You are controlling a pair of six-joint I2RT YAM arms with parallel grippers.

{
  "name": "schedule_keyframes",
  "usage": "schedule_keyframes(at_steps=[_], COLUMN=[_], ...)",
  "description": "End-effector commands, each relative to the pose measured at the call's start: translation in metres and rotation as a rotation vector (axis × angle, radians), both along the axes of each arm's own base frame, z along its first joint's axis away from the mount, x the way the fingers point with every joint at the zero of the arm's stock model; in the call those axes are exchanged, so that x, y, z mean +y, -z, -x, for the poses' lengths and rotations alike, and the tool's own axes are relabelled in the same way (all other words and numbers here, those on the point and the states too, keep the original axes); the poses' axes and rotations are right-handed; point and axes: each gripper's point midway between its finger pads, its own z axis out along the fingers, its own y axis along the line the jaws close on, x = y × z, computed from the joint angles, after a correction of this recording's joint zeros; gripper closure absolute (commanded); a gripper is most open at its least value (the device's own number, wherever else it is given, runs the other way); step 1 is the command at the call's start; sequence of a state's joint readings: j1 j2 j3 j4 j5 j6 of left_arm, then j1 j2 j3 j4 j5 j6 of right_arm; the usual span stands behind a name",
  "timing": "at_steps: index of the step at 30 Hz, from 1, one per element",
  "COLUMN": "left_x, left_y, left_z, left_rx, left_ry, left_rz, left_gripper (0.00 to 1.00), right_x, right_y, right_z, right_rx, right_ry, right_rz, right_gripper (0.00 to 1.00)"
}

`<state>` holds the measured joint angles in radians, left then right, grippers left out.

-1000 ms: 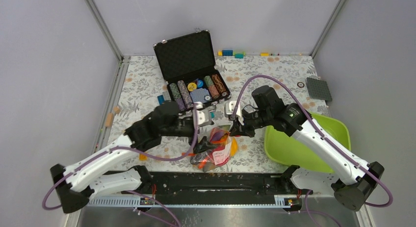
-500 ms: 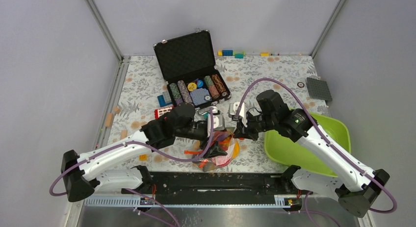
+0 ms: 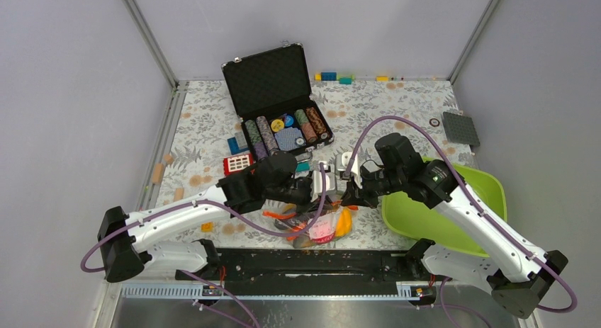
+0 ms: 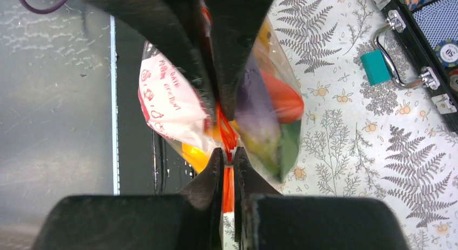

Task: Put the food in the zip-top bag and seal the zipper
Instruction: Zip the zipper food storage bag at the center of the board.

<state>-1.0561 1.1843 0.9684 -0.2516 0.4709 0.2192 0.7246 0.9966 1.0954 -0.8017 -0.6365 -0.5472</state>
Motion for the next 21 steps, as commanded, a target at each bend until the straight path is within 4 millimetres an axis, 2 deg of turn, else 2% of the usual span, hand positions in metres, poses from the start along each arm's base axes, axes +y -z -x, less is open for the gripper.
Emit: schedule_keyframes(at_steps=[1,4,6,9,12,16,21], left_x=[-0.003,-0.002,0.001,0.009,0.02,0.043,0.069], left_y=[-0.024,-0.02,-0.017,-0.013,-0.007,0.005,0.02], left_z=[-0.01,-0.008,-0.006,-0.013,-0.023,-0.035,-0.036], left_rx=[-0.057,-0.051,-0.036,-0.025,-0.027,-0.046,-0.023], left_ry=[-0.039,-0.031,-0.032,-0.114,-0.211,-0.347,-0.421], left_rz=[0.056,0.044,0.029,0.017,0.015,0.011,0.028], left_gripper=[1.0,1.0,1.0,1.0,1.0,1.0,1.0], right_x=[0.003,0.004,-0.004,-0.025,-0.052,-0.088,-0.112], right_y=[-0.01,-0.013,-0.008,0.002,0.023,0.043,0.055], right_z=[0.009,0.0,-0.012,-0.025,-0.035,-0.05,-0.06], right_rx=[-0.041,-0.056,-0.092,-0.136,-0.159,-0.198,-0.249], right_ry=[-0.1,-0.055,0.013,0.119,0.202,0.32,0.377], right_rz=[-0.024,-0.021,0.027,0.132,0.284,0.477,0.605], right_gripper=[1.0,1.0,1.0,1.0,1.0,1.0,1.0])
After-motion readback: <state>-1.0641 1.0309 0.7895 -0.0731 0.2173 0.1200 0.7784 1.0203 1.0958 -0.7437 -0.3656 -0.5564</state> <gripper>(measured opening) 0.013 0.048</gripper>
